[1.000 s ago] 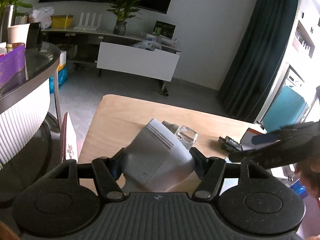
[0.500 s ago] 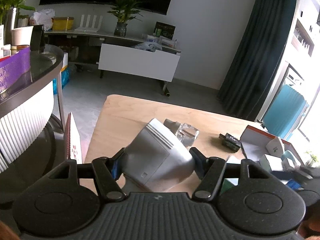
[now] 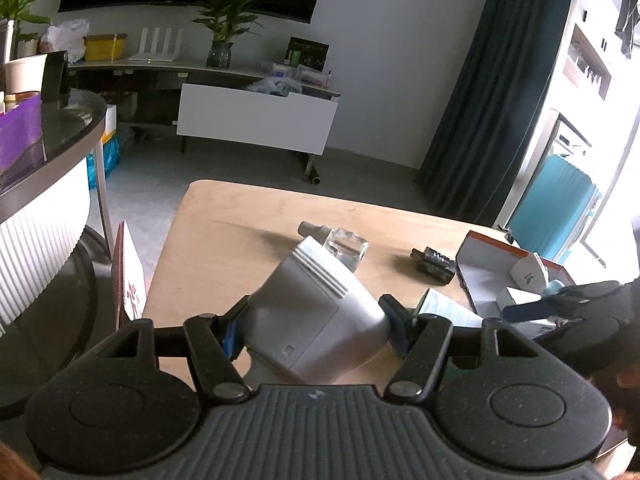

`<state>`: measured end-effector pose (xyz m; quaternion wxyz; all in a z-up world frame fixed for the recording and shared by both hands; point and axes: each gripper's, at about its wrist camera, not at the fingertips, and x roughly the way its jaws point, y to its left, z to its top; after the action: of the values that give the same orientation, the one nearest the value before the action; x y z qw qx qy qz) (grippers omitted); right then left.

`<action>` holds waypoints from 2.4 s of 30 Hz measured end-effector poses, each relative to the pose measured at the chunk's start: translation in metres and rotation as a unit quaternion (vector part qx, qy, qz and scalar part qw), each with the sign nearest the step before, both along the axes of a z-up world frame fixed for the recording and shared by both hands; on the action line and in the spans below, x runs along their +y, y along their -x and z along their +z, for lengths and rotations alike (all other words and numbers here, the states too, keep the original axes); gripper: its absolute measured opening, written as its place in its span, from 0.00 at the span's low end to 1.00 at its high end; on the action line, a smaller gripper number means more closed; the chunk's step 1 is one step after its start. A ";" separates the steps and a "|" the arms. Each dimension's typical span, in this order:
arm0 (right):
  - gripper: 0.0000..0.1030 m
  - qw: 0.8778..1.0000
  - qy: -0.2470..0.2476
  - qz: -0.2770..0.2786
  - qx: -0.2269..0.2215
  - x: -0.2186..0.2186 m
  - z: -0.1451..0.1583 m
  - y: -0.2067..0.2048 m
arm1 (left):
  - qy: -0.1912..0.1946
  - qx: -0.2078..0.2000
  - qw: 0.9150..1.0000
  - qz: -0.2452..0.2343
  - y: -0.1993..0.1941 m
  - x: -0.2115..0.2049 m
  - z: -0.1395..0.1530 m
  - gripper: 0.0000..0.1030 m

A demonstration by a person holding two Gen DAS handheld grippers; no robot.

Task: Organize rigid objects
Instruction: 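Grasp and lift the teal product box with the right gripper while the left gripper holds the adapter, then carry the plug adapter and the teal box toward the tray with both grippers, then lower the teal box into the tray and open the right gripper while the left gripper releases the adapter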

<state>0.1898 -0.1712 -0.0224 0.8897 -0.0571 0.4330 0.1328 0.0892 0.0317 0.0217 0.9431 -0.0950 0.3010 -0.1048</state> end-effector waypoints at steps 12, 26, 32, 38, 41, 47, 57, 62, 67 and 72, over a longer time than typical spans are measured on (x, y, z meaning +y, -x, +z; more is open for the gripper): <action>0.81 0.997 -0.033 -0.069 0.001 0.003 -0.014 0.011 | -0.013 0.007 1.000 0.003 0.002 -0.008 0.002 0.65; 0.81 0.985 -0.075 -0.118 -0.100 -0.006 0.059 0.085 | -0.032 0.002 0.999 0.011 0.020 -0.032 0.025 0.65; 0.81 0.981 -0.080 -0.133 -0.113 -0.015 0.075 0.113 | -0.036 -0.002 0.999 0.009 0.030 -0.050 0.038 0.65; 0.81 0.978 -0.081 -0.147 -0.125 -0.030 0.084 0.141 | -0.040 -0.003 0.999 -0.005 0.040 -0.070 0.045 0.65; 0.81 0.976 -0.081 -0.156 -0.132 -0.038 0.087 0.151 | -0.040 -0.005 0.999 -0.013 0.045 -0.078 0.048 0.65; 0.81 0.969 -0.084 -0.183 -0.141 -0.060 0.088 0.170 | -0.042 -0.006 0.998 -0.035 0.049 -0.096 0.050 0.65; 0.81 0.958 -0.079 -0.228 -0.152 -0.093 0.087 0.198 | -0.039 -0.003 0.996 -0.081 0.053 -0.126 0.048 0.65; 0.81 0.952 -0.077 -0.254 -0.153 -0.111 0.085 0.209 | -0.036 -0.002 0.994 -0.105 0.054 -0.144 0.045 0.65; 0.81 0.945 -0.076 -0.278 -0.157 -0.127 0.083 0.220 | -0.037 0.001 0.991 -0.127 0.055 -0.161 0.042 0.65; 0.81 0.939 -0.073 -0.297 -0.158 -0.139 0.080 0.227 | -0.038 0.006 0.989 -0.143 0.055 -0.174 0.037 0.65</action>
<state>-0.0371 -0.3101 0.0581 0.9474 0.1189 0.2733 -0.1168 0.0338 -0.1424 0.0590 0.9196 -0.0154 0.3205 -0.2265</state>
